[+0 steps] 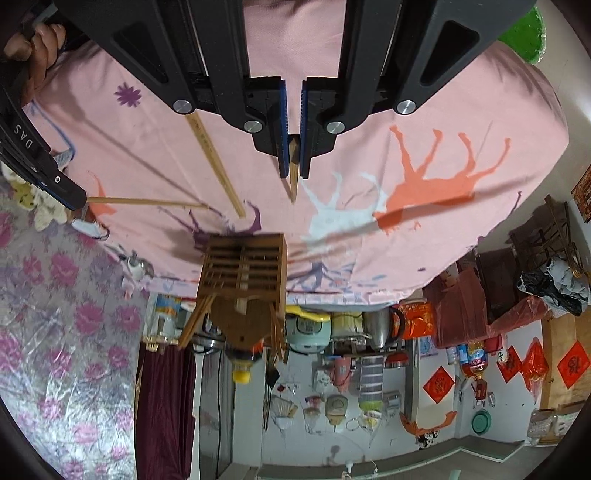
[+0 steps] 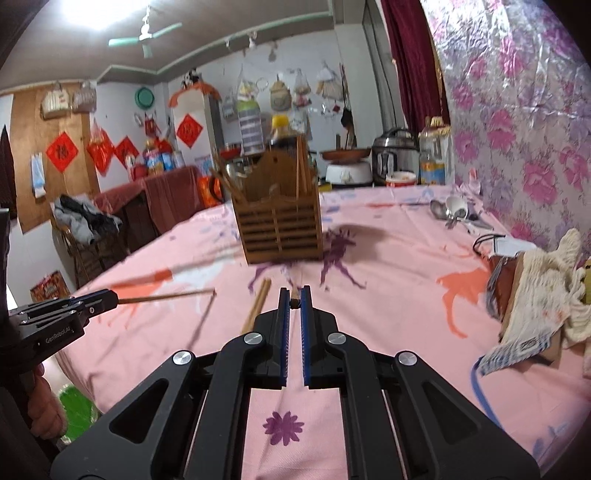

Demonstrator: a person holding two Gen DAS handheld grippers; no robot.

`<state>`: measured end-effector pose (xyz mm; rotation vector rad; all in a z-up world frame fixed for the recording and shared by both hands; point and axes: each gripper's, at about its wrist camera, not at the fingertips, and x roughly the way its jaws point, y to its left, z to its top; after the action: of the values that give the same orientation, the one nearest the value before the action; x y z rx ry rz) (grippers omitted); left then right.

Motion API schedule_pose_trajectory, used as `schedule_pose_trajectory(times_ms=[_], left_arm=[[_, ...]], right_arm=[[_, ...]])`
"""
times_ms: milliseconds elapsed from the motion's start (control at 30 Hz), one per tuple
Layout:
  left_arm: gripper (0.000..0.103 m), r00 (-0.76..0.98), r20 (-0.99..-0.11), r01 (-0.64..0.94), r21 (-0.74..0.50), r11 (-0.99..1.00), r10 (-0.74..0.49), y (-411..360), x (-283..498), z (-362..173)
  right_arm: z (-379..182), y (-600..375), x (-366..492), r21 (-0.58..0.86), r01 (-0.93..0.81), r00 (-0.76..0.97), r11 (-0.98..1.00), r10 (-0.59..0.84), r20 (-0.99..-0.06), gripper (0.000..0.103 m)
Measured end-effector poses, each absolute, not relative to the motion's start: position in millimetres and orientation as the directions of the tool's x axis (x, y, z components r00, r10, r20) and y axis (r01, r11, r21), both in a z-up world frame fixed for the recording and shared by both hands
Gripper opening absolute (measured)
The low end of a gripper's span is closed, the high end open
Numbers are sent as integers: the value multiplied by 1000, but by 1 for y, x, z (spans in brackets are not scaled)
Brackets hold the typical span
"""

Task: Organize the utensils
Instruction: 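Lift and insert the left tool's chopstick into the holder while the right tool inserts its own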

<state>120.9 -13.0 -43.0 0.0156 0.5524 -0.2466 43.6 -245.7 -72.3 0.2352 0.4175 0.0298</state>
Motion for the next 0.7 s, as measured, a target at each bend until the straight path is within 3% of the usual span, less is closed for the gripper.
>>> schedule_pose_trajectory(times_ms=[700], left_arm=[[6, 816, -494, 298, -86, 951, -301, -19, 161, 29]], right_arm=[[-13, -258, 69, 254, -44, 930, 966, 132, -344, 6]])
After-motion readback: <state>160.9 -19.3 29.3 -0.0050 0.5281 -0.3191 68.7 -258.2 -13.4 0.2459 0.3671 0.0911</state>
